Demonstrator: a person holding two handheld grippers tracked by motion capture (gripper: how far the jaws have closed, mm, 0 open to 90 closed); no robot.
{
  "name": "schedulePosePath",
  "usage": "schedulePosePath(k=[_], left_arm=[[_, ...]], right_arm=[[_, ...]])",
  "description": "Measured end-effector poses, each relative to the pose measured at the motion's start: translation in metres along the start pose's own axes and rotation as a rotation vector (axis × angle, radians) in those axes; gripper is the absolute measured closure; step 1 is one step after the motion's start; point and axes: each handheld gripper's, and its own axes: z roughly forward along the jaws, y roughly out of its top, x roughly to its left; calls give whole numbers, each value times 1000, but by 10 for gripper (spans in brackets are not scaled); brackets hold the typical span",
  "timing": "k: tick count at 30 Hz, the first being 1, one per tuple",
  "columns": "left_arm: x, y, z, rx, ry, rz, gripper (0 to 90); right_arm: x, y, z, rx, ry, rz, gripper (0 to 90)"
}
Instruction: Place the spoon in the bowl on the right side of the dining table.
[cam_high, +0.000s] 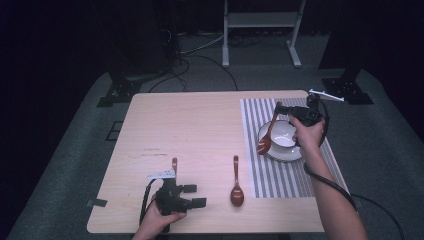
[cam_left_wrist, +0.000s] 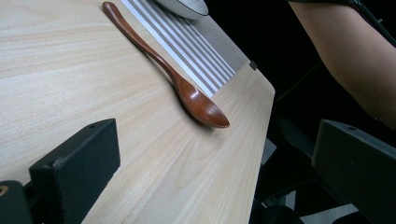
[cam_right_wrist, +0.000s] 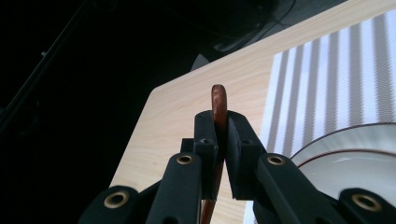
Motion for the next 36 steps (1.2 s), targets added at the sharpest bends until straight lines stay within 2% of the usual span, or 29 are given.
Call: schedulePosePath(k=[21, 30, 36], left_arm=[[0, 1, -1, -10, 3, 12, 0], [1, 2, 0, -9, 5, 13, 0], [1, 3, 1, -14, 4, 11, 0]], right_arm=[[-26, 22, -29, -133, -110, 75, 832], [-37, 29, -39, -178, -140, 104, 832], [-43, 31, -46, -209, -142, 125, 831]])
